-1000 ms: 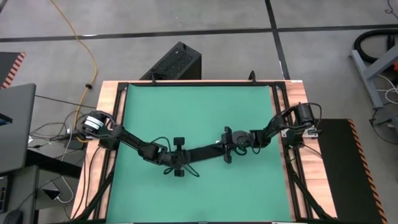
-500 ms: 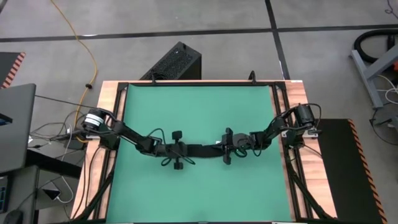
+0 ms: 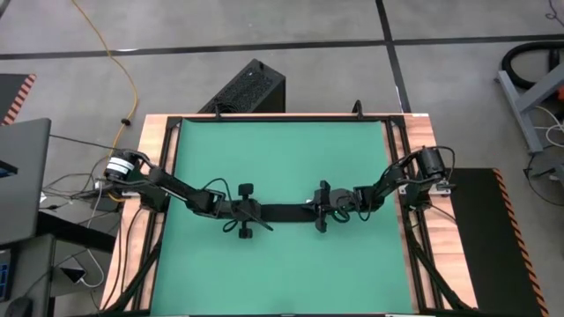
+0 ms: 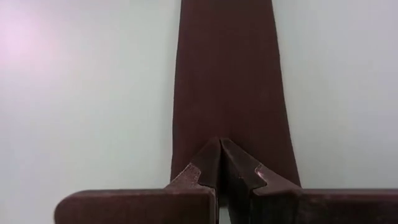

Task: Roll towel into tight, uniform cylinder
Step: Roll the black towel, then return to Home Position

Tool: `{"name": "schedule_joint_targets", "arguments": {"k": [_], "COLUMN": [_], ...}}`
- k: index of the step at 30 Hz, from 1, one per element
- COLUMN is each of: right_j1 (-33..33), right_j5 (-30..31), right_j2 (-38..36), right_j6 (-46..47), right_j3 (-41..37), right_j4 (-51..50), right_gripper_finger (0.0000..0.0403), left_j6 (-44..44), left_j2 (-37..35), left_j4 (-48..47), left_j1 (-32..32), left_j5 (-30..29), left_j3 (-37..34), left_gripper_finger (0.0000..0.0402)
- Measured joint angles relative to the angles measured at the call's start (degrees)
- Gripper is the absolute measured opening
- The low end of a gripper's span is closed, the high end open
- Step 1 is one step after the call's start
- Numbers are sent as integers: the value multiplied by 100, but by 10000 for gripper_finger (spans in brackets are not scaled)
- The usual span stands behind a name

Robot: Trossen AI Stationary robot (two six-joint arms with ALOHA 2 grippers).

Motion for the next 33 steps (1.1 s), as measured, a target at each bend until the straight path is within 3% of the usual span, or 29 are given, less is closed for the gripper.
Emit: {"name": "schedule_joint_targets", "arguments": {"k": [15,21,25,33], "right_j1": [-170,-174,-203,-203], "right_j5": [0,1,-19,-656], "right_j2": [-359,-828,-1436,-3659], "right_j6": [-68,-224,-358,-941], "right_j3": [-15,-76,-148,-146], "right_j4": [343,304,177,-1108], "right_gripper_finger": [26,23,24,23], "left_j6": [-272,-453,-416,418], "left_j2": [-834,-1189,-1650,-3726], "left_j4": [-381,-563,-550,-493], "left_j1": [-12,-13,-11,50], "left_j5": [-42,-420,-609,58], "left_j3": [-1,7,7,15], "left_gripper_finger": [0,0,0,0]}}
